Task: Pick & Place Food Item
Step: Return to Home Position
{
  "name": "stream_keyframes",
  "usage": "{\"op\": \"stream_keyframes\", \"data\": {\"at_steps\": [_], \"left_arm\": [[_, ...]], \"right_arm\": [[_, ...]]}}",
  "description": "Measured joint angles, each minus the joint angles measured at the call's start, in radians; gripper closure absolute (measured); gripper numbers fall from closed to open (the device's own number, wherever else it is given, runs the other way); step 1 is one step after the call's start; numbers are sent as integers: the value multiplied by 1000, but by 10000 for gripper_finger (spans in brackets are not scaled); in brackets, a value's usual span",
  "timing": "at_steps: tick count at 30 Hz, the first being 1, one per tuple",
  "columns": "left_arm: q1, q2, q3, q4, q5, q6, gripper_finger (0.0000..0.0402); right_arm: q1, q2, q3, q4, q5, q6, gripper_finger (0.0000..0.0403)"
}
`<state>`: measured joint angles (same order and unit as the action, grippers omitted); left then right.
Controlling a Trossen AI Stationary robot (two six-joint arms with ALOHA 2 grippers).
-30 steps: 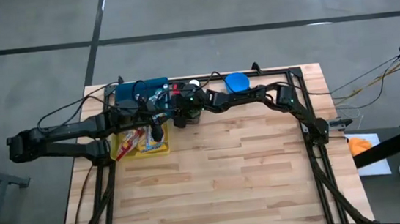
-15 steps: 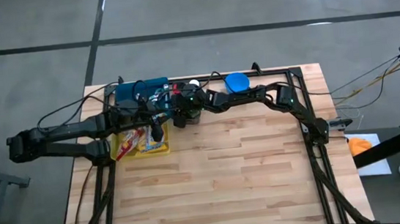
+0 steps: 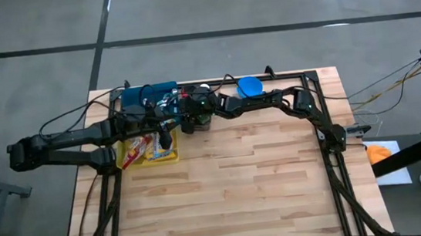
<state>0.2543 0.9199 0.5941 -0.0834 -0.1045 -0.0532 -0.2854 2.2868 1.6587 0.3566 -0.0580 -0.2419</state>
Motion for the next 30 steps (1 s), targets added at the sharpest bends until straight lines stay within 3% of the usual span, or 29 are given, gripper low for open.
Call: {"op": "stream_keyframes", "data": {"at_steps": [15, 20, 25, 30], "left_arm": [[0, 0, 0, -9, 0, 0, 264], [0, 0, 0, -24, 0, 0, 265], [0, 0, 0, -27, 0, 0, 265], [0, 1, 0, -35, 0, 0, 265]], "right_arm": [[4, -201, -211, 60, -12, 27, 279], [11, -319, -389, 215, -12, 28, 323], [15, -466, -570, 231, -14, 31, 386], [29, -616, -738, 251, -13, 81, 387]]}}
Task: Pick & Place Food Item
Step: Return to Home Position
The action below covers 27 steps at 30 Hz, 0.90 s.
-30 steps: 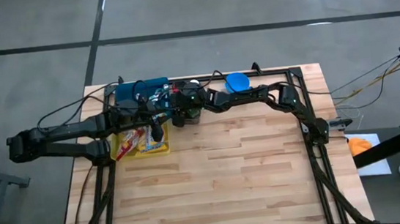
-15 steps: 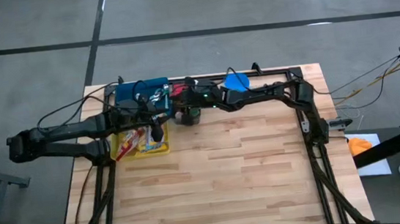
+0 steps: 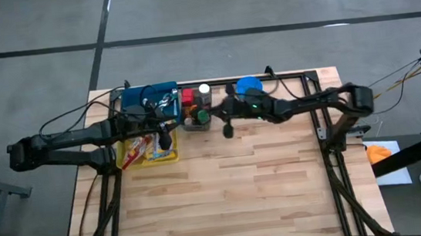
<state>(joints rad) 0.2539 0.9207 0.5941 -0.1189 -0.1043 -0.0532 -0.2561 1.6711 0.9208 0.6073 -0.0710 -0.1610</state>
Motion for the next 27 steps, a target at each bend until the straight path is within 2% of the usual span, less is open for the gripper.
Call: {"op": "stream_keyframes", "data": {"at_steps": [6, 10, 21, 27], "left_arm": [[0, 0, 0, -10, 0, 0, 265], [0, 0, 0, -17, 0, 0, 265], [0, 0, 0, -16, 0, 0, 265], [0, 0, 0, -16, 0, 0, 265]], "right_arm": [[52, -157, -225, 141, 4, 12, 392], [92, -260, -378, 241, 47, 12, 394], [108, -599, -708, 234, 53, 117, 394], [108, -780, -872, 234, 158, 209, 394]]}}
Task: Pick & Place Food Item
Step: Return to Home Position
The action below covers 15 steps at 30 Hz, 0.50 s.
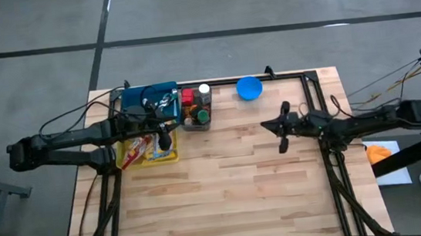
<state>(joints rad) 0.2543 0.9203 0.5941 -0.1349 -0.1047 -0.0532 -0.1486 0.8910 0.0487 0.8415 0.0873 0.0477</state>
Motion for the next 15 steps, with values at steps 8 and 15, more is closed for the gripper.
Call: {"op": "stream_keyframes", "data": {"at_steps": [8, 15], "left_arm": [[0, 0, 0, 2, 0, 0, 265], [0, 0, 0, 2, 0, 0, 265]], "right_arm": [[0, -218, -40, -245, 20, 9, 395], [0, -461, -40, -524, 21, -4, 395]]}}
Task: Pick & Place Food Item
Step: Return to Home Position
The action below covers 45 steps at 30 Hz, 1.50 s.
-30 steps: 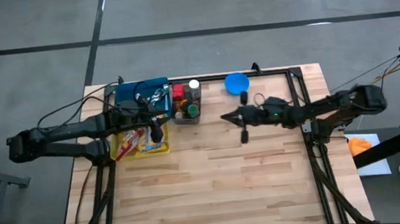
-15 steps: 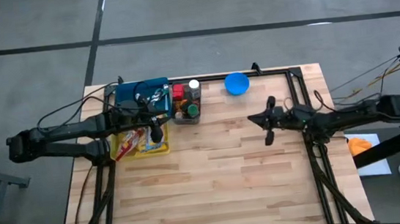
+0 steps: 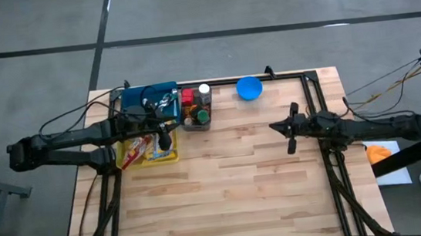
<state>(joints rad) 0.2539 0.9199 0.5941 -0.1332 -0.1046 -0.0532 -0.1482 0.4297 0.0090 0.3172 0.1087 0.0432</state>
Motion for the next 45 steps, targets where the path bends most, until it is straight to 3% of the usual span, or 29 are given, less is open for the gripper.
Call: {"op": "stream_keyframes", "data": {"at_steps": [6, 10, 34, 40, 45], "left_arm": [[0, 0, 0, 0, 0, 0, 265], [0, 0, 0, 0, 0, 0, 265], [0, 0, -14, -29, 0, 0, 265], [0, 0, -14, -30, 0, 0, 265], [0, -3, -11, -98, 0, 11, 264]], "right_arm": [[0, -279, 0, -292, -23, -68, 395], [0, -422, 0, -308, -131, -165, 395], [0, -394, 2, -314, -108, -149, 395], [0, -395, 2, -307, -108, 31, 395], [0, -394, 2, -308, -108, 66, 395]]}}
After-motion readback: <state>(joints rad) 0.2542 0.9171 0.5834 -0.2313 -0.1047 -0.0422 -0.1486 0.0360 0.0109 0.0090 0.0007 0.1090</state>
